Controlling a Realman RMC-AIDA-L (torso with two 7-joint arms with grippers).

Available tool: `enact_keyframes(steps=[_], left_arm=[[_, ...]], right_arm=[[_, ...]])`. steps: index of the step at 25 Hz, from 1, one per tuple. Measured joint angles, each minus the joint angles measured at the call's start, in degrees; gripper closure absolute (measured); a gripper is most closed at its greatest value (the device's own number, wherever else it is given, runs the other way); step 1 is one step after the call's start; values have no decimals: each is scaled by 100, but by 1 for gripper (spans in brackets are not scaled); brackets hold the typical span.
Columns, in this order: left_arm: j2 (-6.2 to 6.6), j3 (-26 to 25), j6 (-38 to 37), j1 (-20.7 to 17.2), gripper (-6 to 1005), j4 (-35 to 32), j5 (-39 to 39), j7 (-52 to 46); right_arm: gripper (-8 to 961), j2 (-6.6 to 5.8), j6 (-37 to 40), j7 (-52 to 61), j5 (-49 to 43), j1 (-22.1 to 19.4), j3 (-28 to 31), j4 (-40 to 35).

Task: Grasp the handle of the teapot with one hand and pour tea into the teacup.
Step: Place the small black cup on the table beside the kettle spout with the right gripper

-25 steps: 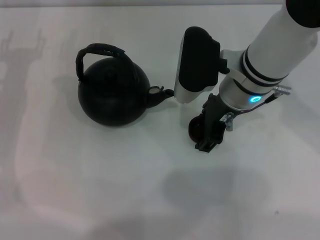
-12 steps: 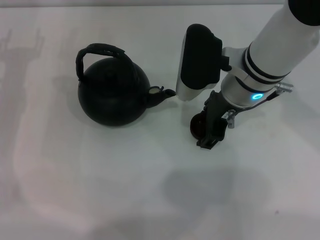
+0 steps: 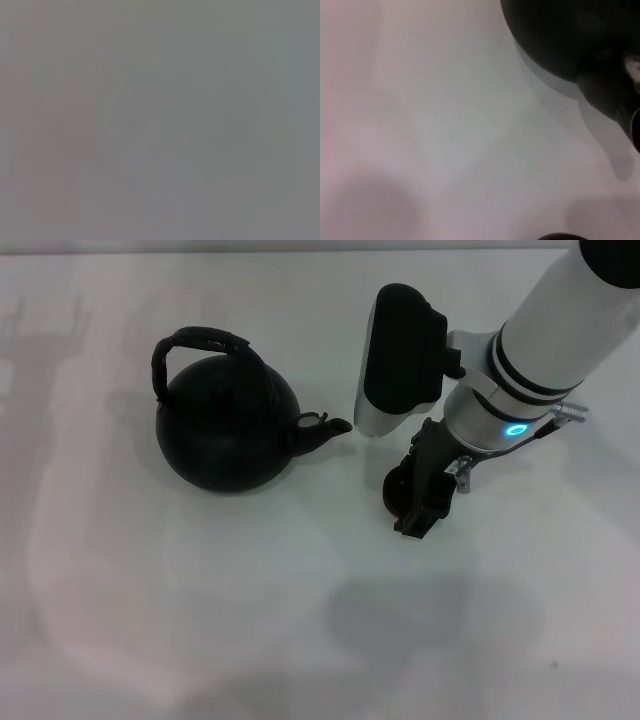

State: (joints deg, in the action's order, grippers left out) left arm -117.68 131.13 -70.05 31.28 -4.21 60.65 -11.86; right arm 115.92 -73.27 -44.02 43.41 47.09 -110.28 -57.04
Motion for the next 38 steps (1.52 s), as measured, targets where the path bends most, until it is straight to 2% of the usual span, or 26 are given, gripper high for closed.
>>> enact_keyframes(steps=[3, 7, 16, 20, 26, 30, 38], left_arm=[[-3, 0, 0, -1, 241, 0, 0, 0], [-10, 0, 0, -6, 241, 0, -2, 0], [-41, 0, 1, -33, 243, 0, -15, 0], [-43, 0, -1, -31, 242, 0, -6, 0], [-45, 0, -5, -2, 242, 0, -2, 0], [-45, 0, -8, 9, 242, 0, 0, 0], [-37, 0, -9, 9, 242, 0, 0, -1]], right_arm=[[112, 0, 4, -35, 0, -11, 7, 7], [109, -4, 58, -174, 47, -66, 105, 20], [110, -9, 237, -686, 233, -452, 915, 140], [111, -10, 322, -815, 346, -568, 950, 172], [111, -11, 324, -892, 413, -584, 961, 197], [112, -20, 305, -1301, 720, -599, 1305, 265], [113, -18, 328, -1550, 840, -643, 1522, 321]])
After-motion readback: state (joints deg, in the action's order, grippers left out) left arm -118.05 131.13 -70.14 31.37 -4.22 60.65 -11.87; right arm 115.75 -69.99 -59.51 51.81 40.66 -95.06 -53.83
